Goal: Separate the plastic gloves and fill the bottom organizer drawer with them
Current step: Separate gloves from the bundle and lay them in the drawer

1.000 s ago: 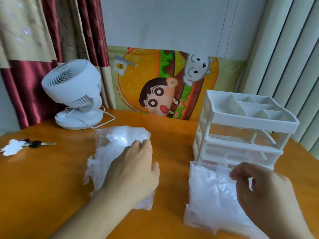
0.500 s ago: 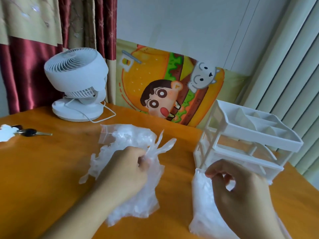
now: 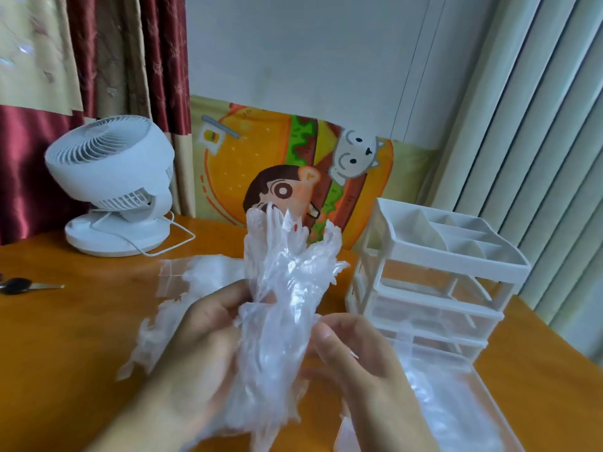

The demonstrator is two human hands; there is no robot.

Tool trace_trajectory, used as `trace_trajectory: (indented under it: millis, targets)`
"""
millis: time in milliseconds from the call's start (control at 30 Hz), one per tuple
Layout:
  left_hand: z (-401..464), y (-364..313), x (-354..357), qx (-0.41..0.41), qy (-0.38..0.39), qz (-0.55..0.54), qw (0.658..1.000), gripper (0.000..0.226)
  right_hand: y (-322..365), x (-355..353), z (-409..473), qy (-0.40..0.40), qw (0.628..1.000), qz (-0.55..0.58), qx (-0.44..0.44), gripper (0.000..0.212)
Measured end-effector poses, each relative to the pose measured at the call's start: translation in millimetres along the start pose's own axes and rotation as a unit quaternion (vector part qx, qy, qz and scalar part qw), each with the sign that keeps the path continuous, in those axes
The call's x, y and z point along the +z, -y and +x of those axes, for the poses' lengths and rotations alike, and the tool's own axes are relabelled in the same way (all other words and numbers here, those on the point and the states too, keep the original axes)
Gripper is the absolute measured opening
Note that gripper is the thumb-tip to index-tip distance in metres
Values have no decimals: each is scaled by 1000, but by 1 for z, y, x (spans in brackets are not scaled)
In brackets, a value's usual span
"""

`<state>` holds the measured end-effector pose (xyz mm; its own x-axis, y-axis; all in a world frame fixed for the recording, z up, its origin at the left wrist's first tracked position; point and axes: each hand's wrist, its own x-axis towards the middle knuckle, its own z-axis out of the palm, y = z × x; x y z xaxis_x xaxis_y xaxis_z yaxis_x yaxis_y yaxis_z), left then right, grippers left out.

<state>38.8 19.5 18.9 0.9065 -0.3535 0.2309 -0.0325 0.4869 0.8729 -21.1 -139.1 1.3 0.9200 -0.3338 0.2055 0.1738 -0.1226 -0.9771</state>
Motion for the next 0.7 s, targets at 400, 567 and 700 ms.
trace_trajectory:
  millis: [400, 567, 700]
  targets:
    - [-5, 25, 11, 58, 54, 181, 980, 31, -1, -7, -5, -64, 986, -110, -110, 20]
    - [-4, 20, 10, 70, 13, 165, 984, 32, -7, -16, -1, -69, 983, -125, -111, 28]
    - [-1, 21, 5, 50, -31, 172, 983, 27, -8, -16, 0, -76, 986, -108, -103, 32]
